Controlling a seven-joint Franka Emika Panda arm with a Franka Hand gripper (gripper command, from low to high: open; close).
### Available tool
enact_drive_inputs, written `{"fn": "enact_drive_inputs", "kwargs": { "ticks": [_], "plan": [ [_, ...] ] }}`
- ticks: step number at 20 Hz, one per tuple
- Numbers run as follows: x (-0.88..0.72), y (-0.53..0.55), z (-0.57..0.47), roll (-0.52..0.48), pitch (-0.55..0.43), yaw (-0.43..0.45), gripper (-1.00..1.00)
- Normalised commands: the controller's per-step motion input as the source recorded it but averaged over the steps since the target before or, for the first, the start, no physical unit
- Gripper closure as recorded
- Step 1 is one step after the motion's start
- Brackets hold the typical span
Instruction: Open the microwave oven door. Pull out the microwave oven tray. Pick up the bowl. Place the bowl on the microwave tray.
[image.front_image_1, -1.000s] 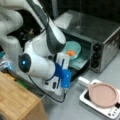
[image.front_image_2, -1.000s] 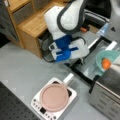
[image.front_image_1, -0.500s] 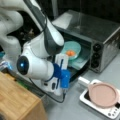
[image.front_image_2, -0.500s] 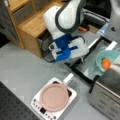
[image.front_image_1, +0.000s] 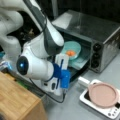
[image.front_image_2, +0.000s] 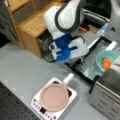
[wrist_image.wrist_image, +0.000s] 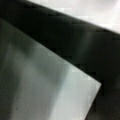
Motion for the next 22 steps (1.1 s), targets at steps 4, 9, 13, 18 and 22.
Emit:
{"fn": "enact_drive_inputs", "kwargs": {
  "ticks": [4, 9, 13, 18, 22],
  "plan": [
    [0.06, 0.44, 0.00, 0.140, -0.069, -0.072, -1.00],
    [0.02, 0.47, 0.10, 0.093, -0.054, -0.039, -1.00],
    [0.02, 0.48, 0.13, 0.085, -0.046, -0.041, -1.00],
    [0.02, 0.52, 0.18, 0.078, -0.029, -0.055, -1.00],
    [0.01, 0.53, 0.27, 0.062, -0.001, -0.064, -1.00]
  ]
}}
